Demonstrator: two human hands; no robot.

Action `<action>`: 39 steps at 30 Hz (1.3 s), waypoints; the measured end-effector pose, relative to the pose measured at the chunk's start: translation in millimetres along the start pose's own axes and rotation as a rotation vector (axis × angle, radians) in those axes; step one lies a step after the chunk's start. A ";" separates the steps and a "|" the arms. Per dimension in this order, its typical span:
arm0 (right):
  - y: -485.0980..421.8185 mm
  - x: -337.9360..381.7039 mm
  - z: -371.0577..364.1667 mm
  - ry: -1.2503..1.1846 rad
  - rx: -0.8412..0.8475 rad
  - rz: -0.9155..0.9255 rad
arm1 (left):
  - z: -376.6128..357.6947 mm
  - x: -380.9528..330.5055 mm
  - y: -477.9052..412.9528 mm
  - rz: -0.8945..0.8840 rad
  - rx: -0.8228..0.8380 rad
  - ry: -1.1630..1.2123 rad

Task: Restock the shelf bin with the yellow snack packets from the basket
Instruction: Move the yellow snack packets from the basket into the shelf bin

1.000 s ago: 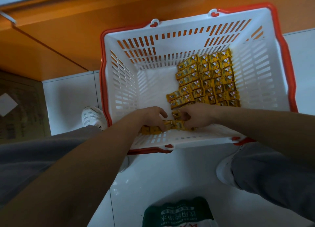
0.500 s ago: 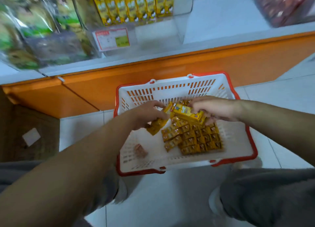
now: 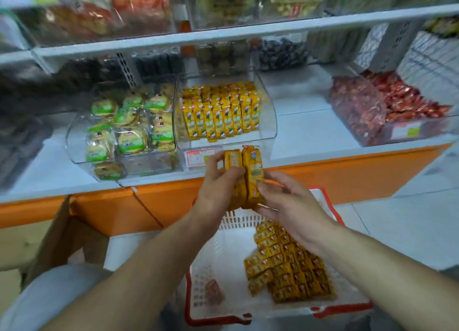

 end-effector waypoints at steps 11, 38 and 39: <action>-25.6 5.7 -10.8 0.007 0.063 -0.065 | 18.6 -2.9 -11.3 -0.038 0.041 0.074; -203.9 59.7 -114.8 0.816 0.051 0.490 | 163.2 -55.3 -38.9 -0.225 -0.157 -0.069; -218.1 55.9 -120.3 0.940 0.068 0.515 | 164.9 -54.5 -39.3 -0.221 -0.160 -0.067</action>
Point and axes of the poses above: each hand's wrist, its own y-axis away from the middle knuckle, its own z-axis out of the back of the hand, x = y × z, the point moved 3 cm from there along -y, towards the middle knuckle, and after that the axes turned 14 degrees about -y, right-handed, at the moved point
